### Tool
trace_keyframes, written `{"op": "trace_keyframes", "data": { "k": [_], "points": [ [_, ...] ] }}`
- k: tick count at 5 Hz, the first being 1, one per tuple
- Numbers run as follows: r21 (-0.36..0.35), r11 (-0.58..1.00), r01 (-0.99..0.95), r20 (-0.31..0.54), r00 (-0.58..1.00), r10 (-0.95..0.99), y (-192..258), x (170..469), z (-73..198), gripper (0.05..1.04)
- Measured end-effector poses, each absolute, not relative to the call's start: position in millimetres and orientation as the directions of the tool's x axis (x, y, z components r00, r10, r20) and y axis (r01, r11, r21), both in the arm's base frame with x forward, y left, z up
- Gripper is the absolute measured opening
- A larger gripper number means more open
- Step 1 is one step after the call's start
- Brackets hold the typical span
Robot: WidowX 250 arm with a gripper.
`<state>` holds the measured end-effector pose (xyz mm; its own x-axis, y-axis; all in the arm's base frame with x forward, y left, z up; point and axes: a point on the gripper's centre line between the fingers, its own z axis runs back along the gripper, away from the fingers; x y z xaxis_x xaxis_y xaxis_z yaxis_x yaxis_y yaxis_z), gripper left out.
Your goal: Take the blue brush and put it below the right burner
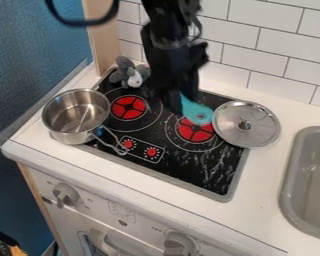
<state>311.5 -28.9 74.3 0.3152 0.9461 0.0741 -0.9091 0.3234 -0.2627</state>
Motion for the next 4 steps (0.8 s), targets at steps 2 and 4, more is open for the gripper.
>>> {"op": "trace_keyframes", "data": {
  "k": [2,4],
  "points": [
    [-0.175,0.262,-0.949,0.077,0.252,0.965,-63,282,43,0.328],
    [-0.112,0.248,-0.962,0.115,0.236,0.965,-67,279,6,0.328]
  ]
}}
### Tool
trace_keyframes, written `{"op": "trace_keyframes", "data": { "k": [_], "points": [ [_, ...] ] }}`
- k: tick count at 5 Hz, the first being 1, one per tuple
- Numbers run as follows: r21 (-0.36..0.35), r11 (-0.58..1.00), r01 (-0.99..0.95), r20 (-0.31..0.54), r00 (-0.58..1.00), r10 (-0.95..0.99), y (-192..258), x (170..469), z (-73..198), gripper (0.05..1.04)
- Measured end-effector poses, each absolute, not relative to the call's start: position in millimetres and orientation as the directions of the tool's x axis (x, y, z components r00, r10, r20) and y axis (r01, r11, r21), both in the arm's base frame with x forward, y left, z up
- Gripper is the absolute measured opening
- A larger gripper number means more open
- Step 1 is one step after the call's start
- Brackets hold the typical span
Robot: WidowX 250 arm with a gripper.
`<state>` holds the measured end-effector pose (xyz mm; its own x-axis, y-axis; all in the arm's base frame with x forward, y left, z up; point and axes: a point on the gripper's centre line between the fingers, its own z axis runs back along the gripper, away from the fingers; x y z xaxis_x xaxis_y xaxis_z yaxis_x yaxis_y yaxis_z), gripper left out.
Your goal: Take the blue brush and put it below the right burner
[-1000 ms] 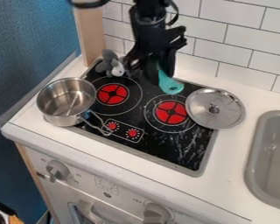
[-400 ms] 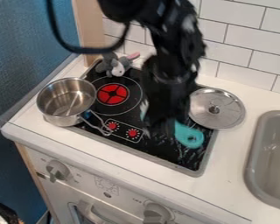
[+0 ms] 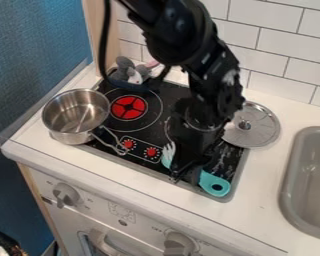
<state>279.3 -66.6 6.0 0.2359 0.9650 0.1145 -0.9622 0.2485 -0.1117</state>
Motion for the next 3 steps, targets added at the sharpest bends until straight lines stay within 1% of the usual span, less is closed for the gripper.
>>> {"op": "trace_keyframes", "data": {
  "k": [1,2,3],
  "points": [
    [-0.112,0.248,-0.962,0.120,0.235,0.965,-68.1,284.1,3.4,0.375],
    [-0.071,0.265,-0.962,0.102,0.257,0.961,-72.1,285.6,2.5,0.651],
    [-0.058,0.266,-0.962,0.091,0.260,0.961,-69.8,283.8,3.5,0.889]
  ]
}}
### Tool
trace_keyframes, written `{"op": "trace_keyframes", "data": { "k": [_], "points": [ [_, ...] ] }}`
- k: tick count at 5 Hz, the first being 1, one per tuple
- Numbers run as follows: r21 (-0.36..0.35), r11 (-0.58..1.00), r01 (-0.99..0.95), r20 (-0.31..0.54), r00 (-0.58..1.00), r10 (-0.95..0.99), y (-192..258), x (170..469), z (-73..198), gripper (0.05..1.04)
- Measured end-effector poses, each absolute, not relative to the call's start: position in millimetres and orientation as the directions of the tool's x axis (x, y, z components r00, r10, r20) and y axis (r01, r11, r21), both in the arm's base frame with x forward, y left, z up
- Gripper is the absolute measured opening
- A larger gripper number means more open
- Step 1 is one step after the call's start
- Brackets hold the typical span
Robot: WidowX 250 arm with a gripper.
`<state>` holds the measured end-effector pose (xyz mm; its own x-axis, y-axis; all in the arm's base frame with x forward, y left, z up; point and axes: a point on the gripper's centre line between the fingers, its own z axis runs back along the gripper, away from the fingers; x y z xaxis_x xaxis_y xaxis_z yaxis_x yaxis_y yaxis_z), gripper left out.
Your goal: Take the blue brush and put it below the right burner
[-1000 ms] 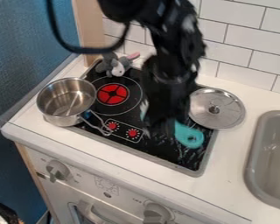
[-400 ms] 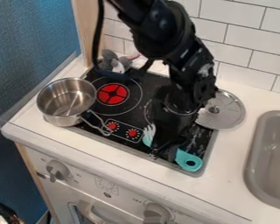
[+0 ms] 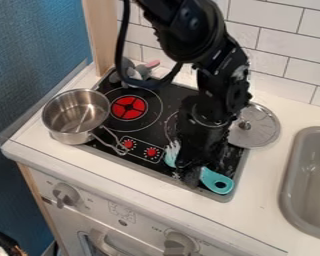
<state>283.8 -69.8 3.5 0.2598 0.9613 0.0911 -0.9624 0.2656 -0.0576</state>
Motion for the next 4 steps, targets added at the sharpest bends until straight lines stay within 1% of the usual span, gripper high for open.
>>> {"op": "trace_keyframes", "data": {
  "k": [1,2,4],
  "points": [
    [-0.025,0.251,-0.968,0.056,0.250,0.967,-65,282,5,1.005],
    [-0.052,0.256,-0.965,0.053,0.253,0.966,-60,284,22,1.001],
    [-0.198,0.242,-0.950,0.036,0.240,0.970,-48,288,82,1.001]
  ]
}}
